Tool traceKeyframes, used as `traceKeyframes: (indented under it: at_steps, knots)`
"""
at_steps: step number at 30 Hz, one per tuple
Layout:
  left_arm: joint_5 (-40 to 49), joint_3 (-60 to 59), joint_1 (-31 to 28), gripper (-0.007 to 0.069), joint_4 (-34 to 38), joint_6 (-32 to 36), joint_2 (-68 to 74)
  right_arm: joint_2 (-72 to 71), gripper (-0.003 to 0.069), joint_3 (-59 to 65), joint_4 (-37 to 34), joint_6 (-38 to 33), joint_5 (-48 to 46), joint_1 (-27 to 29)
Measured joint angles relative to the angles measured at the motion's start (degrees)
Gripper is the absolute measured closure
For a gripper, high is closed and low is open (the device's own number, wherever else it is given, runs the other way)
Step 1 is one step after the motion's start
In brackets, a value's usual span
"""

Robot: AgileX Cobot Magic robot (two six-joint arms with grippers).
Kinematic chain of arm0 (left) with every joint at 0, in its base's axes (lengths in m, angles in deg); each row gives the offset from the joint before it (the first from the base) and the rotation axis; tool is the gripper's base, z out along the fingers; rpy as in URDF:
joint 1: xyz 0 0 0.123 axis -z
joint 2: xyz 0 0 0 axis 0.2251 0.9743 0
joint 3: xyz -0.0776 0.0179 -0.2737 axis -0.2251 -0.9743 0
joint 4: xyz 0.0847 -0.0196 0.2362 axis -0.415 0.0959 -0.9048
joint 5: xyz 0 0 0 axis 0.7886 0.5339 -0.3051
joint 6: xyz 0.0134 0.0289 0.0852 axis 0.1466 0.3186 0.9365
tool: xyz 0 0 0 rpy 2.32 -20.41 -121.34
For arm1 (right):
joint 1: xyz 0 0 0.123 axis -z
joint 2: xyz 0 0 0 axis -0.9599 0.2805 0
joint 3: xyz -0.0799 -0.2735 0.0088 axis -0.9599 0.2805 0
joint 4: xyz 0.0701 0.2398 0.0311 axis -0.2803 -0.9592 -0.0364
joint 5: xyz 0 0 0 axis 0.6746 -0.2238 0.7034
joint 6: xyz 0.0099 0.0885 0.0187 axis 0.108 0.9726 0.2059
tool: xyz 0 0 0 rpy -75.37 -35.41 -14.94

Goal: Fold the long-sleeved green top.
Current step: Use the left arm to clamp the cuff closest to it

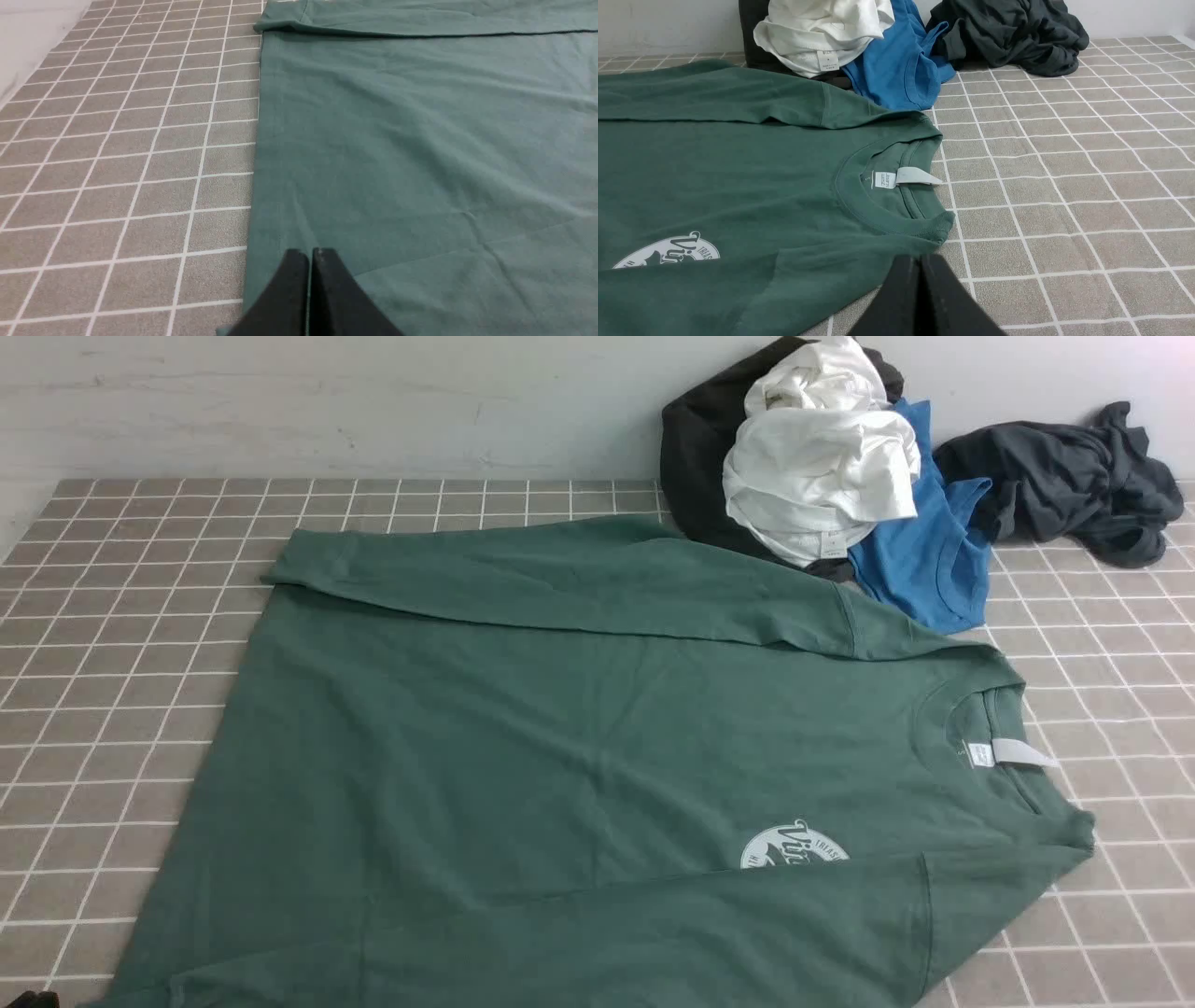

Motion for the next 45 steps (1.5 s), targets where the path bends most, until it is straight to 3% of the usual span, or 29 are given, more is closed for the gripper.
traceKeyframes:
  at_steps: [31,36,45]
  knots:
    - [-1.7,0.0,0.0,0.0629,0.0,0.37,0.0,0.0,0.0673,0.0,0.0,0.0,0.29,0.0]
    - [-15.08,-0.11,0.0,0.0629,0.05,0.37,0.0,0.0,0.0673,0.49,-0.05,0.0,7.36,0.0]
    - [-46.07,-0.11,0.0,0.0629,0.46,-0.72,0.0,0.0,0.0673,0.49,-0.07,1.33,37.59,0.13]
